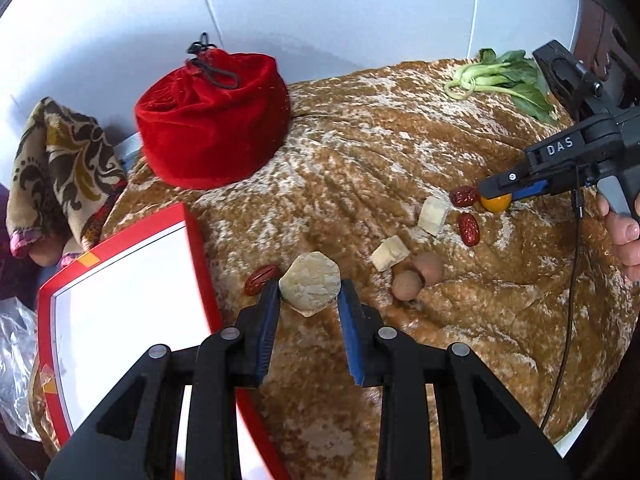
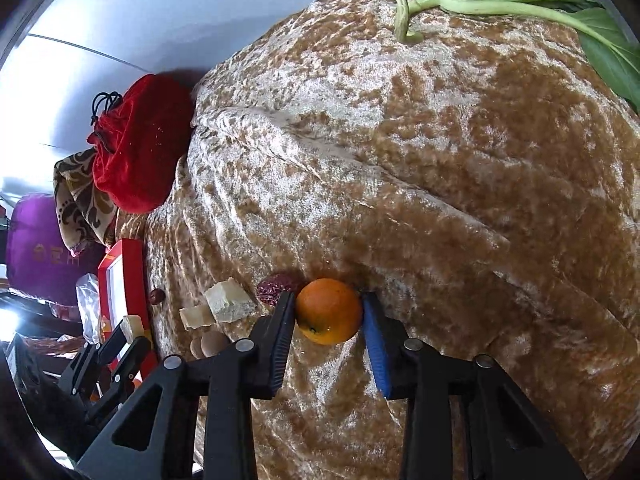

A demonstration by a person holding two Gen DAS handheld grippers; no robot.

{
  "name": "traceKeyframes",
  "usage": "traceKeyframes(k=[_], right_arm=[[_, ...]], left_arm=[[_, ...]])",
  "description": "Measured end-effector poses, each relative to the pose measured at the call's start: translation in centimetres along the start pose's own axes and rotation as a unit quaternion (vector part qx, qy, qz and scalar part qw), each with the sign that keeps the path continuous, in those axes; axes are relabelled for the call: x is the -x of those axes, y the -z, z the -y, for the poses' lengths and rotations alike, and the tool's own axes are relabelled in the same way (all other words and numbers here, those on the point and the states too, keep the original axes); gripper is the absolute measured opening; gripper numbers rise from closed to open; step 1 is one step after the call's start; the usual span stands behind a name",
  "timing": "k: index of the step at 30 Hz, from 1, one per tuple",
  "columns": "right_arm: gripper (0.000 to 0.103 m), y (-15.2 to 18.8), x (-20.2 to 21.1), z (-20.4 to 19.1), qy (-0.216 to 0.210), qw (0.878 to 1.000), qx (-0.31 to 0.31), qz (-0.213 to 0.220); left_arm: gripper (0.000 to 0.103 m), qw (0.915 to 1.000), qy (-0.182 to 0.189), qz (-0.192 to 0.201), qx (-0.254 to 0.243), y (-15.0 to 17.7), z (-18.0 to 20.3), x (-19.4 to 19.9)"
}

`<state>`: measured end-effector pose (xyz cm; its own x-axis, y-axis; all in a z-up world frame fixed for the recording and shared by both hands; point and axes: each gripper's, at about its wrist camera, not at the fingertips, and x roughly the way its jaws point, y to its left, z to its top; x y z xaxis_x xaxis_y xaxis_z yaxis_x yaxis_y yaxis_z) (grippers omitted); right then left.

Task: Organize fruits
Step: 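Drop the pale chunk onto the white tray with the left tool while the right tool lowers its mandarin there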

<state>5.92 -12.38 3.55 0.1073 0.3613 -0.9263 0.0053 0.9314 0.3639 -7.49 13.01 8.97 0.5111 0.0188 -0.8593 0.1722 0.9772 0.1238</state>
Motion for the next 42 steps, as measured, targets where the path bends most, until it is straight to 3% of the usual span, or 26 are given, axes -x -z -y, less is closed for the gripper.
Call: traceKeyframes(k=[11,17,25,35,42], right_arm=[[0.034,1.5,3.0,-1.4,-0.04,0.999,0.01,0.028],[0.034,3.3,3.3,-4.1,-0.067,0.996,0.04,0.033],[0.034,6.2,2.1,-10.0,-0.095,0.99,0.102,0.024],[0.034,11.2,-3.3,-22.0,-0.137,0.971,0.195,-0.019],[0.034,13.5,-7.1,-25.5,-0.137,0.966,0.213,-0.053]], left_arm=[[0.028,0.9989,-0.031,0.022,0.027,2.2,-2.7,3.2],[0.028,0.9967,-0.057,0.02,0.054,3.8,-5.2,4.1],[0.028,0.9919,-0.087,-0.02,0.09,5.9,-8.1,3.3],[0.028,0.9781,-0.128,-0.072,0.148,8.8,-12.5,2.0],[0.028,0.9721,-0.143,-0.093,0.161,10.1,-13.7,1.7]])
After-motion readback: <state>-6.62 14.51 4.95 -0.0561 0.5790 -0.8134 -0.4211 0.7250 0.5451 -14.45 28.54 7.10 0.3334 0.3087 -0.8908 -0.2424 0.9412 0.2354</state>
